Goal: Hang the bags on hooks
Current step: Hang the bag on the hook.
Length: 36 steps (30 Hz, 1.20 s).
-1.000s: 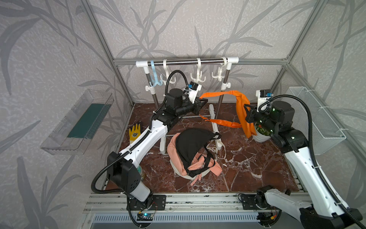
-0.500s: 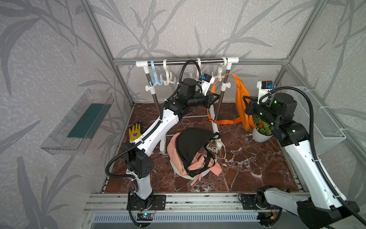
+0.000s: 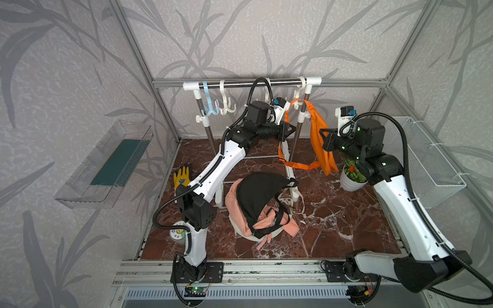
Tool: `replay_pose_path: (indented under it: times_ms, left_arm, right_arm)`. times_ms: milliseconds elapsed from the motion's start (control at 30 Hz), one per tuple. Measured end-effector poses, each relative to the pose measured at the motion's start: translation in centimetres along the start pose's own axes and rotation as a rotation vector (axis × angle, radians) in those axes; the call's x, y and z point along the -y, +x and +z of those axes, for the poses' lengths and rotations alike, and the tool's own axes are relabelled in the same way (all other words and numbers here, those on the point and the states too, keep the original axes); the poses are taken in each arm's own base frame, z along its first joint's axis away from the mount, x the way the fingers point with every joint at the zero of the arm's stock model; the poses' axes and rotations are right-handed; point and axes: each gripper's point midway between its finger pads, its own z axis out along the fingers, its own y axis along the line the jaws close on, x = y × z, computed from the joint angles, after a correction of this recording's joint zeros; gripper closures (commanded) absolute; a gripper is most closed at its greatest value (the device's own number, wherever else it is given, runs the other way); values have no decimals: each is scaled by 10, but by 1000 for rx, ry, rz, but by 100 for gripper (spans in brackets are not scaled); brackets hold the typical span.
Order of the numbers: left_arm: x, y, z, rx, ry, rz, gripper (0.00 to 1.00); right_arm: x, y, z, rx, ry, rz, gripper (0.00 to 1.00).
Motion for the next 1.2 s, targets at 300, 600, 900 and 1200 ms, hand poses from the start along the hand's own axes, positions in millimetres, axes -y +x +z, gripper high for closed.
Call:
replay_pose_path:
  times_ms: [300, 600, 900, 1200]
  left_arm:
    - [-14, 10, 18, -63, -26, -42, 100]
    - [-26, 34, 25, -129, -47, -82, 97]
    - [-51, 88, 24, -231, -91, -129, 27]
    - [-7, 61, -44, 87, -26, 60, 13]
  right_arm:
    - [2, 12, 10, -48, -2, 0, 100]
    - [3, 30, 16, -95, -17, 5, 100]
    - [9, 67, 23, -177, -15, 18, 34]
    - [4, 55, -35, -61, 1, -73, 22]
